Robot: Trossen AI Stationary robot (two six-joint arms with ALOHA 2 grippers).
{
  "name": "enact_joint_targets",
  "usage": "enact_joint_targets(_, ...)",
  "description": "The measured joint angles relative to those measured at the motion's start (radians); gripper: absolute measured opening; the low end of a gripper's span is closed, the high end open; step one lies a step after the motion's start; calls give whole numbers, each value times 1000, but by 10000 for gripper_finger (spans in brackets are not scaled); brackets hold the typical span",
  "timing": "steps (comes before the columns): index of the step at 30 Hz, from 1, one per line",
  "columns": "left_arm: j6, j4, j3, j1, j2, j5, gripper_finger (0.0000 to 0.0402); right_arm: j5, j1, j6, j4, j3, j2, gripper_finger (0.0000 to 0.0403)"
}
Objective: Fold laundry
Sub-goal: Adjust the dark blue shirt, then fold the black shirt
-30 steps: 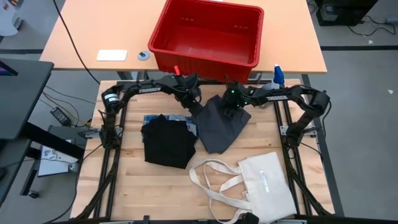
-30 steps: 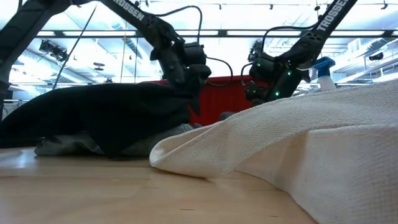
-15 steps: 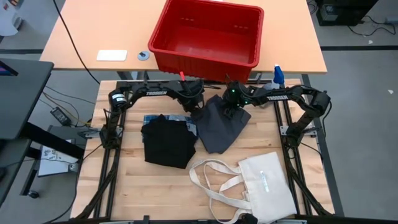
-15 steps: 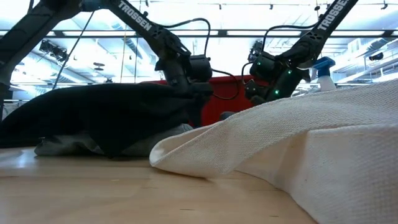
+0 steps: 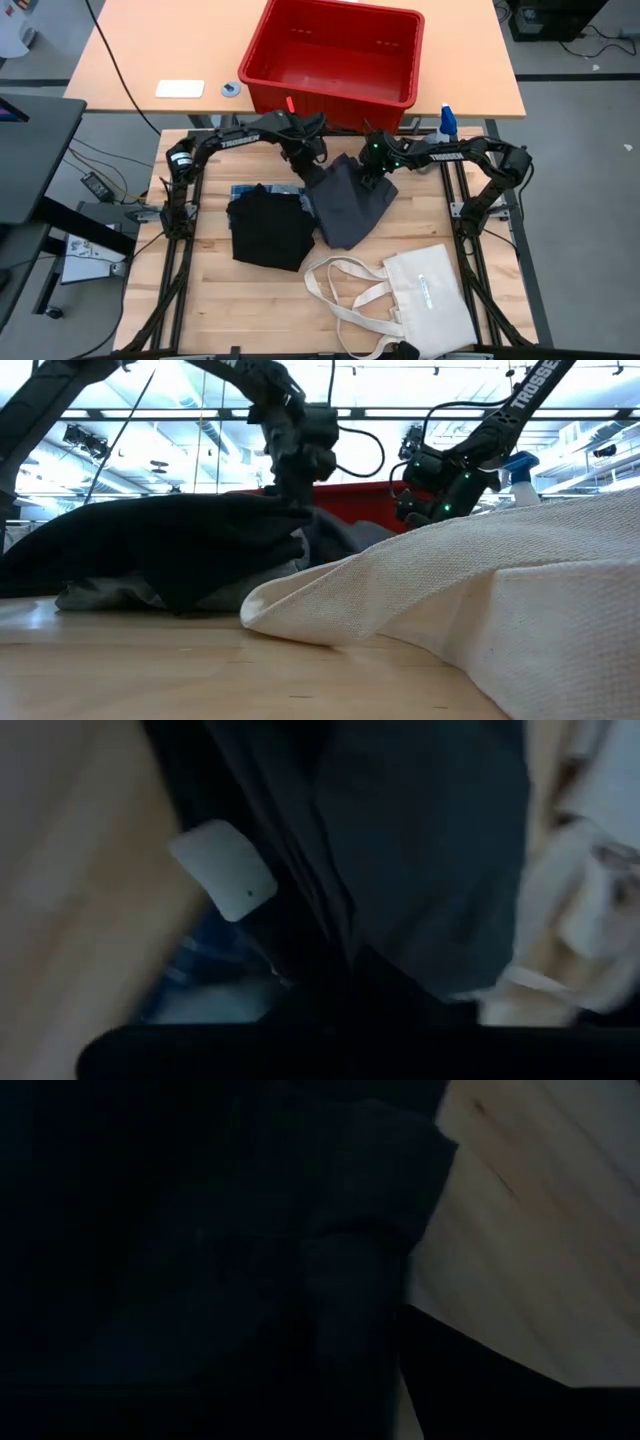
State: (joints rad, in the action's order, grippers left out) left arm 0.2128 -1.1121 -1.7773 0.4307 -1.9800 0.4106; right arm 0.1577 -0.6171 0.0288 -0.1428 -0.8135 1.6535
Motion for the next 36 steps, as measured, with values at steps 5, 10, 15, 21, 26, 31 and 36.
enact_joint_targets(5,85,-98,0,-36,0,21,27,-26,-14,-12,-32,0,-6,164)
enact_joint_targets(10,92,-73,48,-108,0,-28,47,-54,-18,-5,-54,0,-10,164)
enact_joint_targets(15,134,52,126,-170,0,-53,112,-97,-22,18,-60,0,-10,166)
enact_joint_targets(21,139,62,127,-176,0,-85,212,-109,-42,51,-96,-4,-11,179)
enact_joint_targets(26,116,19,51,-140,0,-89,261,-109,-64,86,-259,-88,-21,200)
enact_joint_targets(31,78,2,-46,-111,0,-97,271,-101,-74,98,-425,-203,-75,231)
enact_joint_targets(36,-35,2,-110,-117,10,-193,272,-125,-73,97,-519,-268,-169,266)
